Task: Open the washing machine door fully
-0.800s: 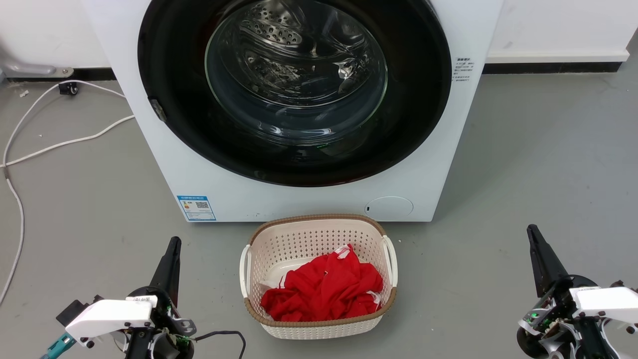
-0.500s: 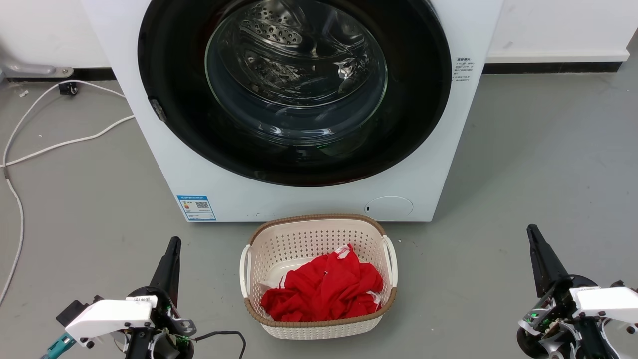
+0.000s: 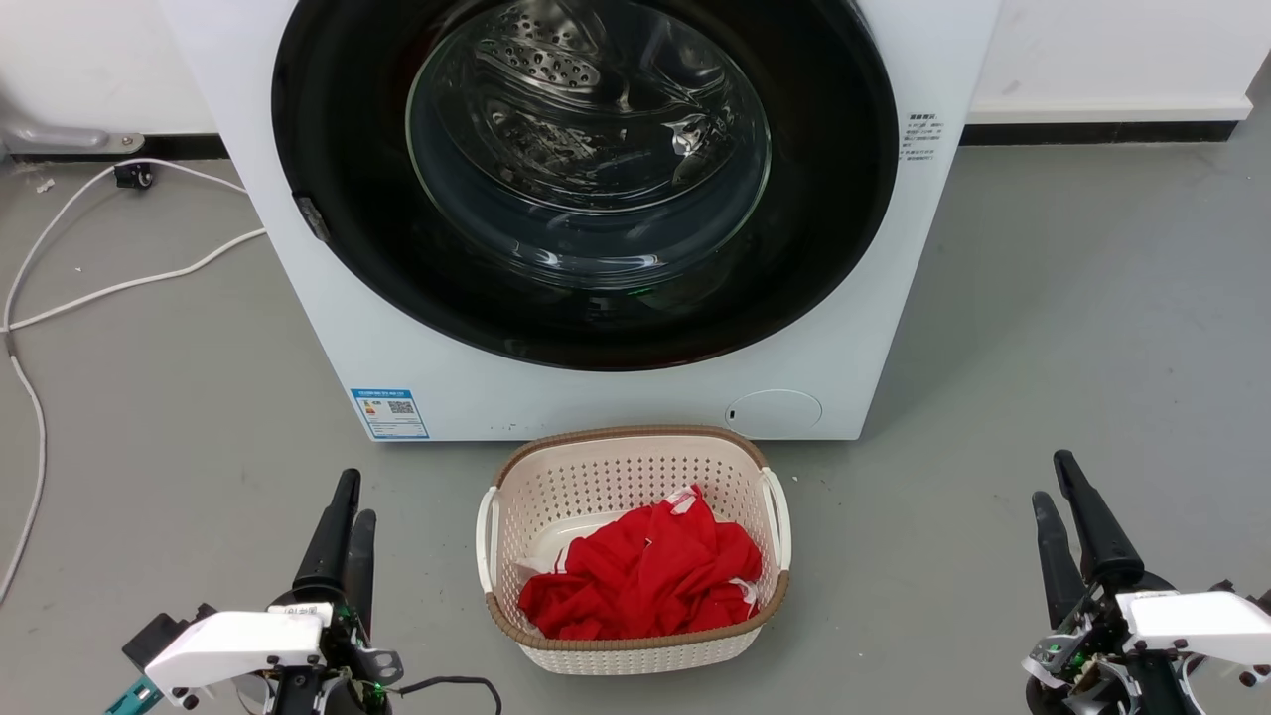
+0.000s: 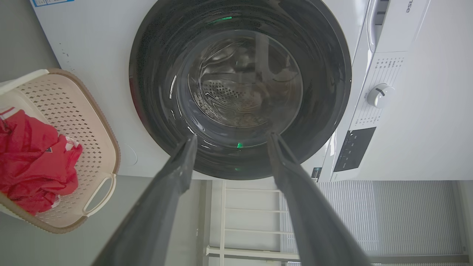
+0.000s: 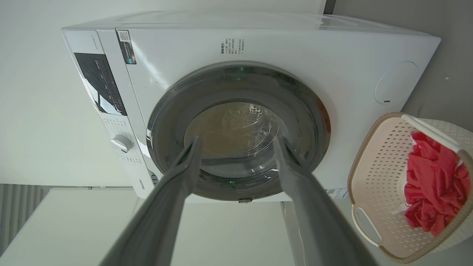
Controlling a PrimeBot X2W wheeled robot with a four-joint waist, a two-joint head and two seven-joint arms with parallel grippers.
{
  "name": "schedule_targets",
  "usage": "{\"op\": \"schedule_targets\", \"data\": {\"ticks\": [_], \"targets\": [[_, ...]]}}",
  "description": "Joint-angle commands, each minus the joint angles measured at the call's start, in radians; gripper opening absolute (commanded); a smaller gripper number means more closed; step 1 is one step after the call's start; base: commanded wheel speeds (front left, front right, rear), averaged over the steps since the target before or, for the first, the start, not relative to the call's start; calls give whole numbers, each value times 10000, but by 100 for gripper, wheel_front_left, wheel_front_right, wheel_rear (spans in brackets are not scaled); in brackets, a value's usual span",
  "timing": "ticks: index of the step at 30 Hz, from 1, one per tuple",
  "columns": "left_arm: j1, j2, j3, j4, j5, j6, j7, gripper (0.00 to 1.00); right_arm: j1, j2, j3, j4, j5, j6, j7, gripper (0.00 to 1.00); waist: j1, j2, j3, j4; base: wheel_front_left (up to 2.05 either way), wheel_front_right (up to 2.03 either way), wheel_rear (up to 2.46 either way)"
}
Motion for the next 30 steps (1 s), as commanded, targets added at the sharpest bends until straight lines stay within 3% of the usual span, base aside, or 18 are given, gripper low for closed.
{"op": "schedule_targets", "data": {"ticks": [1,7,22,27,28,30], "targets": [[-300,42,-7,-316,221,-14,-138,100,-161,-18,67,-294,-237,2,-135,100,0,0,6,-6,0,0,0],[-367,38,-15,-651,911,-16,-402,100,-163,-12,161,-577,-1114,2,-402,100,0,0,27,-13,0,0,0],[-480,28,-228,-1549,3596,-21,-958,100,-120,2,354,-1407,-4772,2,-965,100,0,0,109,-40,0,0,0],[-491,25,-290,-1701,4635,-23,-1137,100,-107,7,504,-1539,-5983,1,-1146,100,0,0,136,-65,0,0,0],[-467,22,-415,-1802,5691,-25,-1274,100,-84,11,572,-1609,-6934,1,-1281,100,0,0,142,-80,0,0,0],[-458,21,-498,-1840,6118,2,-1341,100,-66,13,595,-1633,-7362,1,-1349,100,0,0,141,-85,0,0,0]]}}
